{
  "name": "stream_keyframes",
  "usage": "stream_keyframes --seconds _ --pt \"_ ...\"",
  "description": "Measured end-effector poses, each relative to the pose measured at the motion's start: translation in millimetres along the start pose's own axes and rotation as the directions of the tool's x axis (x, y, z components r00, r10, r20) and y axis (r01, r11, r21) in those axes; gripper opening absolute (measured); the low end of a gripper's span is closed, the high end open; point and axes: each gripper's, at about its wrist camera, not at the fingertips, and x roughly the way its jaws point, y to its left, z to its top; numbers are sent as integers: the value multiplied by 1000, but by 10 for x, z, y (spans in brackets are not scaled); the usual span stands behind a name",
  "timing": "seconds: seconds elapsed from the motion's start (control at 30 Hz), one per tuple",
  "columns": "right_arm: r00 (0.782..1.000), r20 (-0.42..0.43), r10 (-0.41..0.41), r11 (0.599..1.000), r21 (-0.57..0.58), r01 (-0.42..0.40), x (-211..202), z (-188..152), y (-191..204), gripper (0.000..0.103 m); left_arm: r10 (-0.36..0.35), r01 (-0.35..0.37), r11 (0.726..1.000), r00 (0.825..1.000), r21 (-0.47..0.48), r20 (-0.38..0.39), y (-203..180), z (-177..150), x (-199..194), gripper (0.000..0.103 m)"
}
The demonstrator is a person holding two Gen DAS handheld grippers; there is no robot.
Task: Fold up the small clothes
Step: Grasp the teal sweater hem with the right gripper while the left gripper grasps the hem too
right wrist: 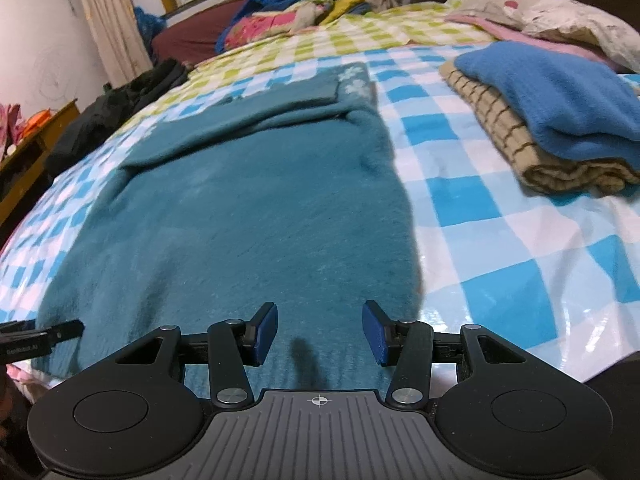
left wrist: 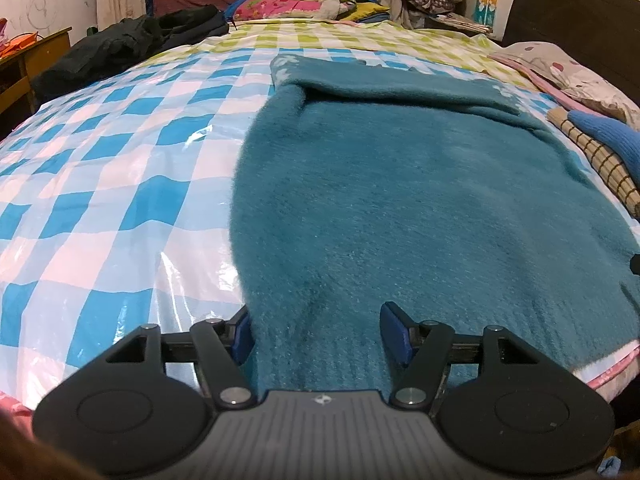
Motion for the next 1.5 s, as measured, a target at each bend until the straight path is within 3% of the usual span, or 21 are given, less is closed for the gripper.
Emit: stream_keyframes --seconds 0.3,0.4,0.6,0.8,0.93,1.13,1.5 --pt "994 84 -72 997 10 71 -162 -54 -52 47 -1 1 1000 1000 -1 2 -4 -6 -2 69" --pt "994 38 -104 995 7 104 -104 -53 -96 47 2 -2 1000 1000 7 5 -18 -16 3 71" --pt "997 -64 -42 997 58 46 46 -107 -147 46 -5 5 1000 1000 8 4 -13 -21 7 72" --pt "995 -78 -55 998 23 57 108 -120 -72 46 -7 7 1000 1000 6 4 -17 -22 12 72" --pt "995 -78 -59 998 -11 58 128 -113 -16 39 -5 5 1000 1000 6 8 -23 -23 4 70" --pt "996 -72 -48 999 -28 46 119 -92 3 26 -7 7 1000 1000 3 15 -23 -13 -20 55" --pt "996 -78 -44 999 -13 43 157 -78 13 28 -13 13 1000 1000 -7 8 -12 -10 -11 54"
